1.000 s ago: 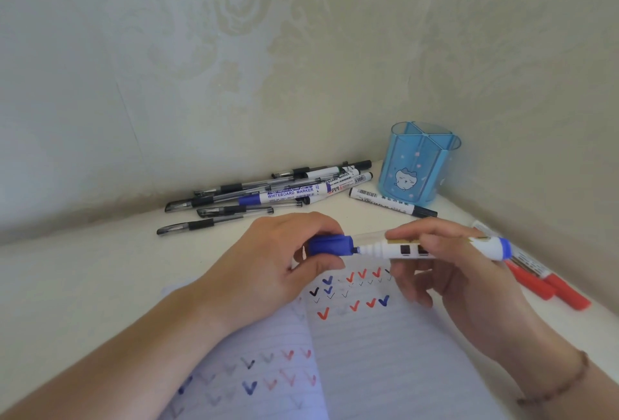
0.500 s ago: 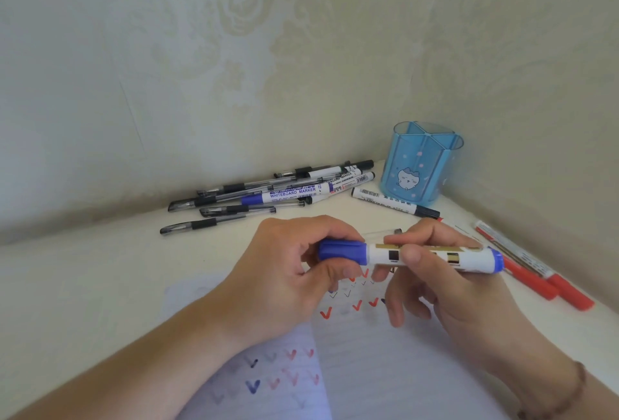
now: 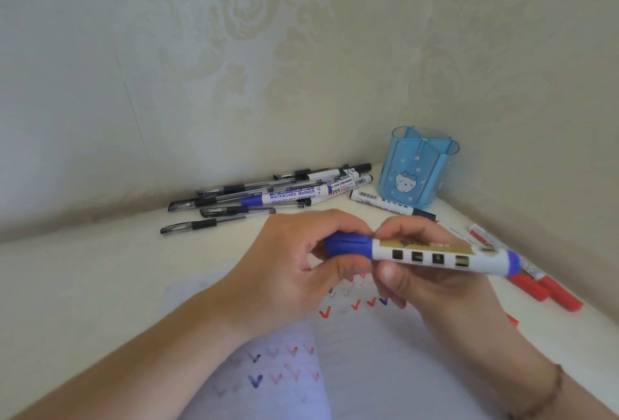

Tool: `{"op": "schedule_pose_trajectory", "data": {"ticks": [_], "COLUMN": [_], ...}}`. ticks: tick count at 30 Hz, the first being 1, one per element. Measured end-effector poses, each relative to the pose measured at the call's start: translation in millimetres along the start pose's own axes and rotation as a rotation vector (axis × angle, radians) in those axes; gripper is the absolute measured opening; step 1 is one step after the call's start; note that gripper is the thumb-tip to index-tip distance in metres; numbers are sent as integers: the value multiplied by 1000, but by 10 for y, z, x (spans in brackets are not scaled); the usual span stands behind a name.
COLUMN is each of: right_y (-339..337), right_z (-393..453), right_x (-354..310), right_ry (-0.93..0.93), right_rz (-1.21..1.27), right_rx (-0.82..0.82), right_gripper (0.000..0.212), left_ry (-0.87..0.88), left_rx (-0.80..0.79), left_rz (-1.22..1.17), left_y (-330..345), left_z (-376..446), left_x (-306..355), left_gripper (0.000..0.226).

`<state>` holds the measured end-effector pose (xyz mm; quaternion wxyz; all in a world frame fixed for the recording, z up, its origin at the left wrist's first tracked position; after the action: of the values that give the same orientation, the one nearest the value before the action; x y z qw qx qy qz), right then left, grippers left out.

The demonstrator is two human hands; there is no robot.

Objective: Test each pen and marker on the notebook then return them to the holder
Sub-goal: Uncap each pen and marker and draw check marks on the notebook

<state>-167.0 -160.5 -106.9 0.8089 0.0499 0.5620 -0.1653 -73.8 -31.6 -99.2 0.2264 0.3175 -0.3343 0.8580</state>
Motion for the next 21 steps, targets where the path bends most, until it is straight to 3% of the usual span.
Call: {"op": "schedule_pose_trajectory", "data": {"ticks": [3, 5, 8, 10, 13, 18, 19, 21], "right_y": [-299, -603, -978, -1113, -1214, -1222, -1187, -991], "right_z": [34, 43, 31, -4, -40, -22, 0, 37], "right_x": [-98, -118, -12, 85, 248, 380, 335, 120], "right_ry": [-106, -83, 240, 427, 575, 580, 517, 206], "right_rz": [-134, -429, -1052, -1219, -1264, -1232, -1225, -1083], "right_rx": [165, 306, 327, 284, 207, 169, 199, 234], "right_gripper": [12, 8, 17, 19, 17, 19, 18, 14], "left_ry": [-73, -84, -183, -289, -369, -382, -387, -409], "left_rx": [-63, -12, 72, 85, 67, 52, 46, 53], "left_rz": [267, 585, 856, 923, 955, 974, 984, 982], "left_y": [-21, -165, -388, -474, -496, -458, -454, -462], "left_z": [9, 15, 28, 35, 3, -1, -1, -4], "left_x": [-152, -332, -610, -727, -836, -891, -899, -920], "left_gripper": [65, 63, 50, 40, 41, 39, 39, 40]}}
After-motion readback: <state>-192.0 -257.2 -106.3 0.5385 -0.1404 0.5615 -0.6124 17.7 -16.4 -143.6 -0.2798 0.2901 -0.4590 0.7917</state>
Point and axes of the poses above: each hand's wrist, its own z-axis towards the middle knuckle, its own y-axis out of the palm, x = y × z, the point moved 5 cm from there along z, towards the middle knuckle, and after that the axes turned 2 degrees about y, right-handed, at the moved point
